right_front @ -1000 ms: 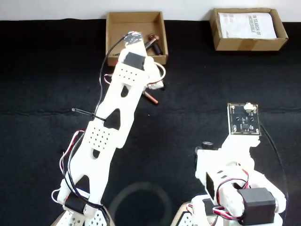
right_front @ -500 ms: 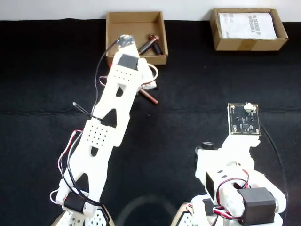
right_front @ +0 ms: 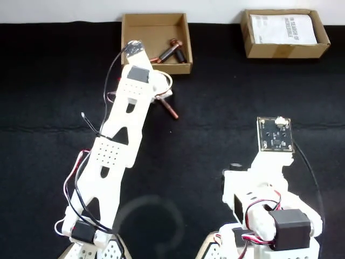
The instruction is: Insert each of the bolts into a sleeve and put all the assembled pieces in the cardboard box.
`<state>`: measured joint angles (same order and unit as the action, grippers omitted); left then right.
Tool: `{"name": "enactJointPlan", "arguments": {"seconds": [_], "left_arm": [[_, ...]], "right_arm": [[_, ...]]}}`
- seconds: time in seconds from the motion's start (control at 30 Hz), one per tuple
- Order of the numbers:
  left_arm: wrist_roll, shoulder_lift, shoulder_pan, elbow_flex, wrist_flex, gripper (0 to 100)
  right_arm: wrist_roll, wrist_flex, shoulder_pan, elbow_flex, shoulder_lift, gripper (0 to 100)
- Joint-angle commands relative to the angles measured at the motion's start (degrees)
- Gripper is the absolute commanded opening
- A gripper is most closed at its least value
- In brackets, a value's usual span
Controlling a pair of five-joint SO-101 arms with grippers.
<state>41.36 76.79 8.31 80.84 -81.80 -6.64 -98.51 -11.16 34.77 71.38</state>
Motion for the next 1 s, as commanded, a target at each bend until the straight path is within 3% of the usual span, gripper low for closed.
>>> {"name": "enactJointPlan", "arguments": {"seconds": [0.0, 0.07, 0.17, 0.3, 0.57, 0.77, 0.97], "left_arm": [[-0.3, 0.3, -1.8, 0.4, 1.7, 11], [-0.4, 0.3, -1.8, 0.4, 1.8, 0], [-0.7, 0.3, -1.7, 0.4, 1.6, 2], [-6.2, 0.4, -0.7, 2.2, 1.2, 1], [-9.1, 0.3, 3.4, 12.7, -7.0, 1], [-27.5, -8.3, 8.4, 14.5, -13.1, 1], [-36.6, -21.8, 11.4, 14.5, -15.5, 1]], "right_arm": [[-0.2, 2.2, 0.6, 0.0, 0.3, 0.6], [-0.2, 3.1, 0.6, 0.0, 0.3, 0.6], [-0.2, 4.3, 0.6, 0.0, 0.3, 0.6], [-0.2, 4.1, 0.6, 0.0, 0.3, 0.6], [-0.2, 4.2, 0.6, 0.0, 0.3, 0.6], [-0.2, 7.2, 0.7, -0.6, 0.3, 0.6], [-0.2, 17.0, 0.7, 0.0, 0.3, 0.6]]}}
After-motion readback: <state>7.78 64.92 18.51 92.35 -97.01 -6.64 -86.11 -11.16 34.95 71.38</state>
